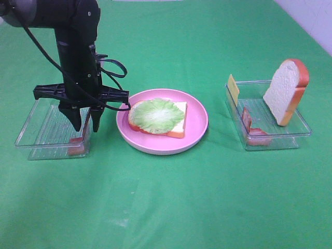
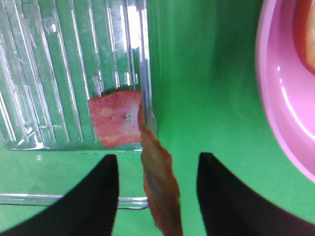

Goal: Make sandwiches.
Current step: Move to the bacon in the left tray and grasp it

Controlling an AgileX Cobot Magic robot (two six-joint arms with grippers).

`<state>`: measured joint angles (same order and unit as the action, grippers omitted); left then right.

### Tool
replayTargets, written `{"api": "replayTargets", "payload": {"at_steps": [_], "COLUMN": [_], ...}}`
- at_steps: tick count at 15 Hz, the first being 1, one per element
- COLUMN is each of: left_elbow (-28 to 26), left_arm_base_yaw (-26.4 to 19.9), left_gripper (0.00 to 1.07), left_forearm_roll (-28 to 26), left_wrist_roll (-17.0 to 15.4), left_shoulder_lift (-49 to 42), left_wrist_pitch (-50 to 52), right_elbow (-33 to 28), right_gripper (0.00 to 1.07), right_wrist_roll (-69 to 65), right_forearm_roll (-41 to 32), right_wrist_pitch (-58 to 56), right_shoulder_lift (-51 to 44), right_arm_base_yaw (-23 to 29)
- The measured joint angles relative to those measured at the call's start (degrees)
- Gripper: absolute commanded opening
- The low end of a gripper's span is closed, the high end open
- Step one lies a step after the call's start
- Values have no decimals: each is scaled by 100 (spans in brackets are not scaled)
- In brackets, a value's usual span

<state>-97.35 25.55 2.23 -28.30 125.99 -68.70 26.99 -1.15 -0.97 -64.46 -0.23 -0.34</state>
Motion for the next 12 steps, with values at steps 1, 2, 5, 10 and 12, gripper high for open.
{"api": "replayTargets", "payload": {"at_steps": [1,2,5,10,12], "left_elbow": [0,0,0,-63,-367], "left_arm_base_yaw": [0,0,0,0,0], "left_gripper": [6,0,0,0,0], "left_forearm_roll": [0,0,6,6,6], "left_wrist_roll": [0,0,0,92,413], "left_shoulder_lift": [0,0,0,0,0], "left_wrist_pitch": [0,0,6,-69,-109], "right_elbow": [0,0,0,0,0], "right_gripper": [96,96,96,96,96], "right_wrist_roll": [0,0,0,0,0], "right_forearm_roll": [0,0,0,0,0], "right_wrist_pitch": [0,0,0,0,0], "right_shoulder_lift": [0,0,0,0,0], "right_arm_base_yaw": [0,0,0,0,0]}}
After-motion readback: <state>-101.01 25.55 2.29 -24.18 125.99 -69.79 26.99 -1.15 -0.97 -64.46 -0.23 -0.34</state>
